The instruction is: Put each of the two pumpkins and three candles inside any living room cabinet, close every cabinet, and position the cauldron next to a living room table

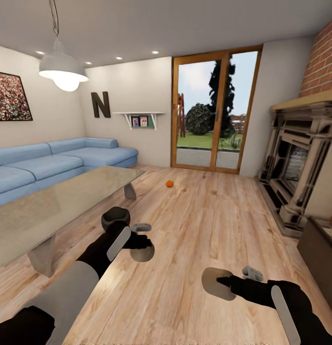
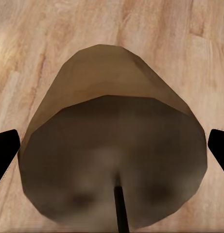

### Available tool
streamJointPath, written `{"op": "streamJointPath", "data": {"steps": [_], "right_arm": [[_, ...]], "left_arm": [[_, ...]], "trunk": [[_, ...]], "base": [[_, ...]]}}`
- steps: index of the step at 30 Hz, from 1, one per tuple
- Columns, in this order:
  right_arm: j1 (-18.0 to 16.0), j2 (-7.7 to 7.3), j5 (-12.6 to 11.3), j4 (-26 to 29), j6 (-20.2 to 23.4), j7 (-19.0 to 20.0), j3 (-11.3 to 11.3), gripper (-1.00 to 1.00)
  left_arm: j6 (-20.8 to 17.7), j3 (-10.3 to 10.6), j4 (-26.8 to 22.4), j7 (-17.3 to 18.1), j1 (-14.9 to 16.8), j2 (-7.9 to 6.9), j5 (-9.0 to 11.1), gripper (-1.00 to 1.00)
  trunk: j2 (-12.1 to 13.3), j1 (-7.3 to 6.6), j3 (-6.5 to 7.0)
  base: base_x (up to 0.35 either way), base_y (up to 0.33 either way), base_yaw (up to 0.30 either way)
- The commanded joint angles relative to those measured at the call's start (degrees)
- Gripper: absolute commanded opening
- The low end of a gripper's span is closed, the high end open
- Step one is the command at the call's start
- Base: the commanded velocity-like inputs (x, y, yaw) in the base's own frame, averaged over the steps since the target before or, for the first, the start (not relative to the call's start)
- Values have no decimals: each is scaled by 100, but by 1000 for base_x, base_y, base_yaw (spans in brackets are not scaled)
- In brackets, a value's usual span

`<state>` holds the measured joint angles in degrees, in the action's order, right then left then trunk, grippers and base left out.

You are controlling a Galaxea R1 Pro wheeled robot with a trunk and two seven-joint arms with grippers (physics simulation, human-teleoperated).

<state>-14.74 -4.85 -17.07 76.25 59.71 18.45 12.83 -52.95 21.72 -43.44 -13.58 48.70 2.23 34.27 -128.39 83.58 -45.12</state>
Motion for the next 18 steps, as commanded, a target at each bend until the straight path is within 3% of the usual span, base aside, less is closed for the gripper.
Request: {"op": "streamJointPath", "data": {"steps": [1,11,18], "right_arm": [[-4,1,30,4,29,54,9,-100],[-5,0,34,4,29,54,9,-100],[-6,2,36,-1,29,54,9,-100]], "left_arm": [[-12,16,-6,-66,2,-4,53,-100],[-14,16,-14,-66,0,-4,53,-100],[-14,16,-15,-66,2,-4,53,-100]], "trunk": [[39,-25,12],[440,-245,190],[721,-398,316]], "base": [[-133,252,-24],[-123,246,-201],[-27,54,-278]]}}
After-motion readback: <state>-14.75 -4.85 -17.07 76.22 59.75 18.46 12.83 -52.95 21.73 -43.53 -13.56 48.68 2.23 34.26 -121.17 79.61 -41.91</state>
